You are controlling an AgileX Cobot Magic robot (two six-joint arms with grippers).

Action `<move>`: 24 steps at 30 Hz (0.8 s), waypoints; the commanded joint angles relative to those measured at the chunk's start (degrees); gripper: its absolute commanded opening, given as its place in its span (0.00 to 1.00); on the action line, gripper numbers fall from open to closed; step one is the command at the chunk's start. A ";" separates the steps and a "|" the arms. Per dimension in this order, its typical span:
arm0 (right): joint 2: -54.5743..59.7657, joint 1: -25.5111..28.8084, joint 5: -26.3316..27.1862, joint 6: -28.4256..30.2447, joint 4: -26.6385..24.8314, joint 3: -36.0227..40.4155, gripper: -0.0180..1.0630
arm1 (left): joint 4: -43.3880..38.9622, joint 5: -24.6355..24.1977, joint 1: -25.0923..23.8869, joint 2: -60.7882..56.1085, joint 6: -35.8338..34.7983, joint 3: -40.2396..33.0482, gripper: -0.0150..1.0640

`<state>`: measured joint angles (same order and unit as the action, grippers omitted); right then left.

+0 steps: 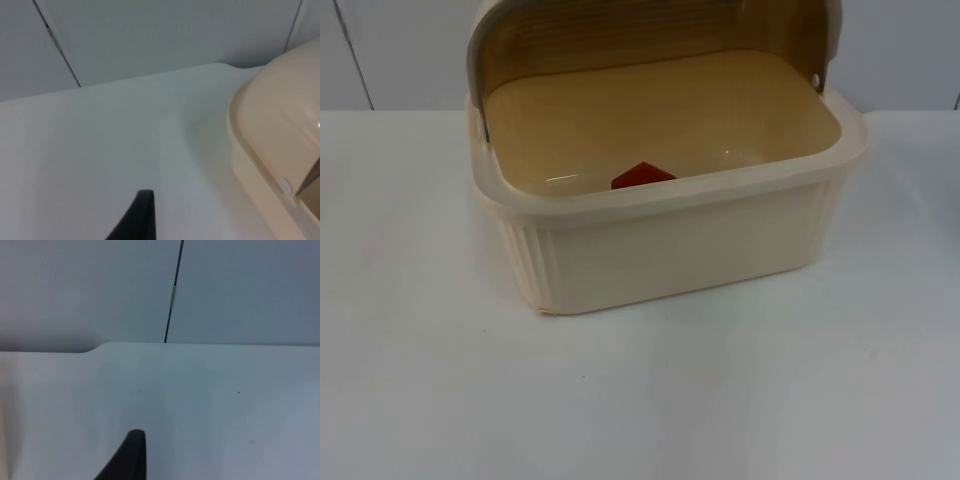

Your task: Open the box lid with the left hand, place the block into the box with the right hand, then close the box lid with the left hand.

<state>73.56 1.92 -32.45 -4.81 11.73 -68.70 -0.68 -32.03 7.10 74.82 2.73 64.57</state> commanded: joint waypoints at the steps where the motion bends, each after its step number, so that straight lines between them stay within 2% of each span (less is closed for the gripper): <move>1: -0.56 0.37 0.60 -0.05 0.39 -0.37 0.98 | 0.68 1.68 0.35 0.04 -0.03 0.41 0.99; 3: -0.56 0.37 0.89 -0.05 0.39 -0.37 0.98 | 2.40 4.52 0.35 0.38 -0.03 0.52 0.99; 7: -0.56 0.37 0.89 -0.05 0.39 -0.37 0.98 | 5.38 4.58 0.49 3.22 2.67 3.85 0.99; 10: -0.56 0.37 0.89 -0.05 0.76 -0.37 0.98 | 7.81 2.27 2.52 8.06 8.78 10.58 0.99; 12: -0.70 0.37 0.89 -0.05 1.43 -0.37 0.98 | 7.81 1.84 3.70 9.97 9.74 13.39 0.99; 16: -1.90 0.37 0.79 -0.05 2.67 -0.37 0.98 | 7.45 -0.55 8.12 17.44 17.04 24.80 0.99; 18: -2.94 0.37 0.79 -0.45 3.07 -0.37 0.98 | 6.75 -1.65 10.38 21.01 22.75 30.12 0.99; 19: -2.94 0.37 0.79 -0.45 3.07 -0.37 0.98 | 6.75 -1.65 10.38 21.01 22.75 30.12 0.99; 21: -4.06 0.37 0.79 -0.56 3.21 -0.37 0.98 | 4.45 -2.14 12.66 24.76 28.41 34.03 0.99; 24: -5.37 0.37 0.79 -0.56 3.21 -0.37 0.98 | -2.59 0.75 15.23 29.22 35.01 37.31 0.99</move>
<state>69.65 1.92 -32.08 -5.14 14.57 -68.70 1.90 -32.99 20.61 101.00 32.18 99.76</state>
